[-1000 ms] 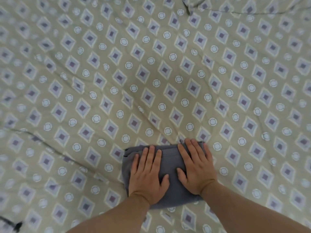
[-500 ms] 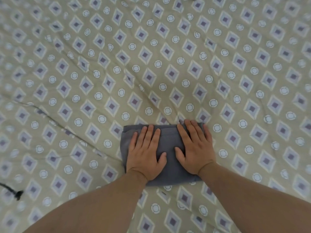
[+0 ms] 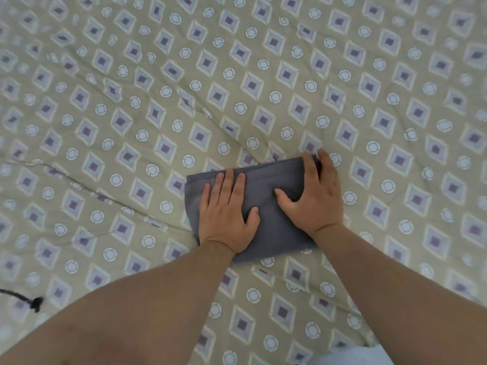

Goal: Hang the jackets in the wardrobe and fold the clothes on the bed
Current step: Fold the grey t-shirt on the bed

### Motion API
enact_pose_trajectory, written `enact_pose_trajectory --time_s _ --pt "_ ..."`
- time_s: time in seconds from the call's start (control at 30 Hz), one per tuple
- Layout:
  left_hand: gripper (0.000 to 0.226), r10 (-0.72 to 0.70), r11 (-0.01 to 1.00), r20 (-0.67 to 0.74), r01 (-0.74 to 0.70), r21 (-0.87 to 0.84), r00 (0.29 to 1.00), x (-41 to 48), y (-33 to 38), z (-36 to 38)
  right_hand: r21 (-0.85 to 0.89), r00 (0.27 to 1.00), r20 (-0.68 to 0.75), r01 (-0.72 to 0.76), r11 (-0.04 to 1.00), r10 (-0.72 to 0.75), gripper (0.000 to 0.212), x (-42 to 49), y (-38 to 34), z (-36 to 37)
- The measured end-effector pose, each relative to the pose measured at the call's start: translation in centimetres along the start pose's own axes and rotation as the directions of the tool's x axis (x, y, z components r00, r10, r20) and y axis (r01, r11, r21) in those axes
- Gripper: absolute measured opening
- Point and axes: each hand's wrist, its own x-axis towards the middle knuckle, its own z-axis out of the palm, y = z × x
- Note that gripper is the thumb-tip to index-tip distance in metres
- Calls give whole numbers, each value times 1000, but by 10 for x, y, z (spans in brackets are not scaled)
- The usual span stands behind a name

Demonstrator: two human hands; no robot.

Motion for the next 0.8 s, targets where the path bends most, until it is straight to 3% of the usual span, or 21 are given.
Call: enact_pose_trajectory --time_s 0.07,0.13,0.23,0.3,0.43,0.53,0.57,0.6,0.67,0.7,0.73,0.77,0.8 --pt "80 8 1000 -17 -8 -15 1000 0 0 0 11 995 -46 -83 997 83 92 -7 -7 -2" --pt "81 12 1000 -24 -12 -27 1000 0 0 0 67 962 -11 -272 960 274 94 -17 -16 -6" --pt "81 11 999 -16 -12 -49 1000 -1 -4 1 256 853 112 -520 815 509 62 -28 -20 -16" --pt "82 15 996 6 -14 -87 1000 -3 -5 -2 355 803 244 -596 720 544 43 -34 -21 -29" --pt "85 -7 974 74 24 -223 997 -18 -11 -26 475 673 375 -730 492 638 32 -57 -47 -63" --pt "87 -193 923 175 239 -303 966 -61 -27 -39 529 601 416 -770 356 682 22 -83 -71 -102" --pt "86 -332 846 210 388 -364 920 -83 -35 -46 553 577 430 -776 303 695 19 -93 -78 -117" --pt "83 -495 709 251 554 -437 832 -106 -43 -54 580 550 447 -779 240 706 18 -102 -86 -135" --pt "68 -733 312 428 820 -480 529 -151 -43 -78 622 492 483 -775 112 724 17 -117 -104 -170" --pt "60 -731 92 561 872 -481 387 -172 -37 -87 634 460 503 -772 50 732 18 -124 -114 -186" --pt "54 -616 -201 729 835 -512 299 -190 -26 -100 647 435 512 -763 1 740 19 -132 -124 -202" --pt "56 -383 -506 877 729 -462 290 -209 -9 -112 663 417 518 -748 -42 746 20 -141 -133 -221" --pt "62 -152 -670 928 655 -349 339 -220 7 -127 689 418 526 -721 -82 741 20 -146 -141 -240"
